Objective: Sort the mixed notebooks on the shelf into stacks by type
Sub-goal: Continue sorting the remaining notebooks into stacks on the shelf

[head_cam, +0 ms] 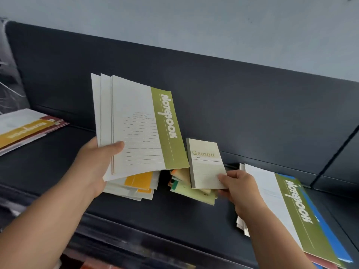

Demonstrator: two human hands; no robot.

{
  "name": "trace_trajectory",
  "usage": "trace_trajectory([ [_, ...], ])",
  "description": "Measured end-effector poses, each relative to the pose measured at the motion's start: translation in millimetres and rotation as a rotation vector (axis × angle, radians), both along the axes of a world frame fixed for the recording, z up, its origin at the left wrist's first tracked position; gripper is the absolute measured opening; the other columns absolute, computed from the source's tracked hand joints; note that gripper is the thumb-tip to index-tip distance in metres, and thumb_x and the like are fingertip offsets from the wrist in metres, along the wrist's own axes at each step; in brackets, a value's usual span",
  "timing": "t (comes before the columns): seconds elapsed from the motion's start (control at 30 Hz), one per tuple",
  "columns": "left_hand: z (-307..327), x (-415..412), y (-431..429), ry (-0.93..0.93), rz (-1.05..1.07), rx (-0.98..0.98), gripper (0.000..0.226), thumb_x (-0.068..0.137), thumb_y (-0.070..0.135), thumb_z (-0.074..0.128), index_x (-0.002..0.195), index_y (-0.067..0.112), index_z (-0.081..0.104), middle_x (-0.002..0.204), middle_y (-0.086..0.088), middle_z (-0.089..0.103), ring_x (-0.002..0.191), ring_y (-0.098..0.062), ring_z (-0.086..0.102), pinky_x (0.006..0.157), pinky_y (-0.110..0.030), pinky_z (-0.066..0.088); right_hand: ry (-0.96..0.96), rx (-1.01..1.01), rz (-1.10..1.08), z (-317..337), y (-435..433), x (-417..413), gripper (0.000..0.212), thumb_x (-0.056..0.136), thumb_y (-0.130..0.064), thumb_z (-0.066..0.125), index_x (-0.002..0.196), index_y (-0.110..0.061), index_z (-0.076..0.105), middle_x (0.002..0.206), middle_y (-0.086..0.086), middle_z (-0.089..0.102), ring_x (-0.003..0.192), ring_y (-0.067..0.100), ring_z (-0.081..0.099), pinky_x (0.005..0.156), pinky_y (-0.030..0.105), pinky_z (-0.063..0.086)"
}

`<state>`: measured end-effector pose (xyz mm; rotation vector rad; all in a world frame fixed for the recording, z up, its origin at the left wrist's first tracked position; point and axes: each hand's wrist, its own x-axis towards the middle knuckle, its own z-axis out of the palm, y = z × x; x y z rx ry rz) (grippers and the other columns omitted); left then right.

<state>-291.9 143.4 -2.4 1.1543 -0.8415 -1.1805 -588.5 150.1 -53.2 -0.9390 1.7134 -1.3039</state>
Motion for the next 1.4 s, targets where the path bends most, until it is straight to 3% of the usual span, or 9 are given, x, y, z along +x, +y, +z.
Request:
trace_trajectory([
  [0.13,5.3,17.5,5.9,0.037,0.026,0.005,0.022,0.090,0.009,0.063,0.101,0.028,0.067,0.105,-0.003,0.072,0.096,-0.027,0.067,0.074,-0.038,0.053,0.322,0.051,0.012,4.1,1.1,5.5,0.017,0.089,-0.020,0.066,0.081,-0.005,0.067,0.062,0.004,0.059,0.051,0.017,0.049,0.048,0.026,0.038],
  [0.33,9.4,16.1,14.7,0.008,-0.090,0.041,0.024,0.089,0.008,0.063,0.107,0.023,0.068,0.106,-0.004,0.073,0.098,-0.027,0.068,0.082,-0.043,0.053,0.633,-0.005,-0.029,22.0,14.7,21.6,0.029,0.095,-0.039,0.052,0.094,-0.014,0.068,0.084,-0.001,0.063,0.068,0.013,0.052,0.056,0.025,0.037],
  [0.5,5.2,-14.6,26.6,-0.033,-0.285,0.051,0.024,0.089,0.010,0.064,0.109,0.023,0.069,0.101,0.000,0.075,0.095,-0.025,0.070,0.074,-0.042,0.056,-0.037,-0.070,0.127,39.6,40.2,40.2,0.030,0.093,-0.042,0.061,0.111,-0.018,0.066,0.104,0.000,0.073,0.095,0.019,0.068,0.086,0.038,0.056],
  [0.57,2.8,-30.5,32.0,-0.058,-0.354,0.043,0.024,0.088,0.012,0.065,0.108,0.024,0.069,0.101,0.002,0.075,0.098,-0.025,0.069,0.080,-0.046,0.055,-0.160,-0.060,0.107,38.7,51.6,35.1,0.030,0.089,-0.036,0.068,0.111,-0.015,0.065,0.104,0.004,0.075,0.096,0.023,0.071,0.085,0.042,0.058],
  [0.67,-1.9,-54.4,40.3,-0.063,-0.433,0.037,0.027,0.085,0.011,0.069,0.108,0.025,0.069,0.102,0.004,0.075,0.101,-0.022,0.068,0.097,-0.047,0.048,-0.210,-0.027,0.011,33.1,73.4,16.2,0.020,0.087,-0.019,0.072,0.105,-0.012,0.065,0.096,0.009,0.076,0.086,0.026,0.071,0.074,0.043,0.056],
  [0.8,-7.2,-90.3,55.4,-0.060,-0.466,0.062,0.020,0.085,0.021,0.070,0.104,0.027,0.071,0.098,0.006,0.075,0.100,-0.021,0.069,0.100,-0.049,0.045,-0.231,0.005,-0.068,23.5,104.9,-21.3,0.011,0.088,-0.012,0.069,0.098,-0.007,0.068,0.091,0.012,0.077,0.090,0.032,0.071,0.089,0.054,0.055],
  [0.9,-7.6,-121.5,60.1,-0.029,-0.472,0.081,0.013,0.093,0.023,0.061,0.102,0.027,0.069,0.099,0.006,0.074,0.102,-0.019,0.065,0.102,-0.045,0.042,-0.244,0.008,-0.144,17.9,118.9,-53.8,0.007,0.089,-0.011,0.068,0.096,-0.010,0.067,0.092,0.012,0.077,0.088,0.033,0.072,0.082,0.050,0.058],
  [1.0,-10.6,-155.5,63.5,-0.035,-0.464,0.086,0.013,0.094,0.017,0.059,0.099,0.027,0.066,0.100,0.007,0.070,0.099,-0.015,0.061,0.094,-0.038,0.044,-0.242,0.016,-0.179,11.3,127.9,-89.0,0.010,0.092,-0.010,0.065,0.101,-0.012,0.067,0.095,0.010,0.076,0.089,0.030,0.071,0.078,0.043,0.058],
  [1.4,-34.4,-299.1,84.3,-0.084,-0.479,0.221,0.013,0.087,0.019,0.069,0.099,0.024,0.070,0.092,-0.002,0.076,0.093,-0.029,0.069,0.085,-0.048,0.054,-0.245,0.068,-0.167,-1.7,162.1,-237.0,0.020,0.092,-0.001,0.058,0.110,-0.009,0.064,0.098,0.012,0.076,0.095,0.034,0.071,0.087,0.048,0.056],
])
